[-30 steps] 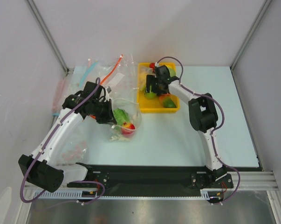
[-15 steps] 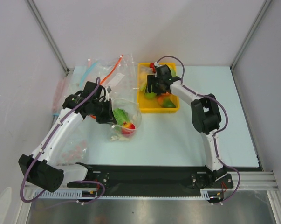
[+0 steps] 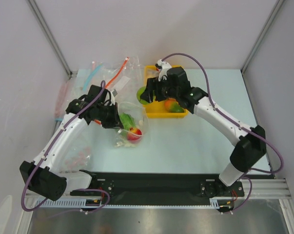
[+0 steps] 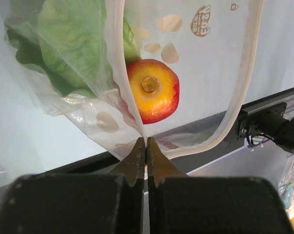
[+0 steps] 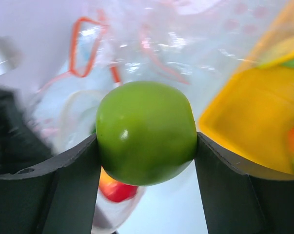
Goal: Place the food in the zip-top bag and seal the zipper
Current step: Pick up the fake fruit from the bin, then place the fake fruit in the zipper food storage bag.
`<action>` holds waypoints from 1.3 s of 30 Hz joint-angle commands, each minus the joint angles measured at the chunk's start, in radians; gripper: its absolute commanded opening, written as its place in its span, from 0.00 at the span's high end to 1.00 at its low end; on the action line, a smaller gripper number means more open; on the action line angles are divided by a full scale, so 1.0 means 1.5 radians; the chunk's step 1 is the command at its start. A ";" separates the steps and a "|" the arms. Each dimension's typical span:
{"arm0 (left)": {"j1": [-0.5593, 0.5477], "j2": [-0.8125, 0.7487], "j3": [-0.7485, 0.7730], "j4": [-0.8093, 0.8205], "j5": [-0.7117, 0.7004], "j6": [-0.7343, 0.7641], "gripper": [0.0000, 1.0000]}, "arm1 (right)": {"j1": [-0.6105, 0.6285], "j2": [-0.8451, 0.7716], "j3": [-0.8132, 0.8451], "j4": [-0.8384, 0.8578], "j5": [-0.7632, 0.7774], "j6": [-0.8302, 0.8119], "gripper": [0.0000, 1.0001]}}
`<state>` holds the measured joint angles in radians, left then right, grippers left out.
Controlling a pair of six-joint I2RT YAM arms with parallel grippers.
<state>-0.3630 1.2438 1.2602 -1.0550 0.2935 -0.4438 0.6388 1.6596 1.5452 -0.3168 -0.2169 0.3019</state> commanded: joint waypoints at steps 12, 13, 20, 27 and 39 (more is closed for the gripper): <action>-0.005 -0.057 -0.010 0.007 -0.003 0.000 1.00 | 0.141 -0.108 -0.078 0.027 -0.042 -0.016 0.47; -0.005 -0.061 -0.017 0.007 -0.003 -0.001 1.00 | 0.148 -0.106 -0.085 0.026 -0.046 -0.013 0.45; -0.004 -0.098 -0.050 0.020 0.002 -0.014 0.99 | 0.161 -0.045 -0.024 -0.051 0.006 0.002 0.00; -0.005 -0.119 -0.063 0.022 -0.001 -0.022 1.00 | 0.136 -0.068 -0.018 -0.071 0.087 0.003 0.03; -0.005 -0.134 -0.076 0.016 -0.006 -0.018 1.00 | 0.086 -0.061 -0.021 -0.142 0.109 0.019 0.29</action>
<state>-0.3645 1.0676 1.1496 -1.0554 0.2840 -0.4629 0.7597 1.5963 1.4780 -0.5095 -0.0498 0.3248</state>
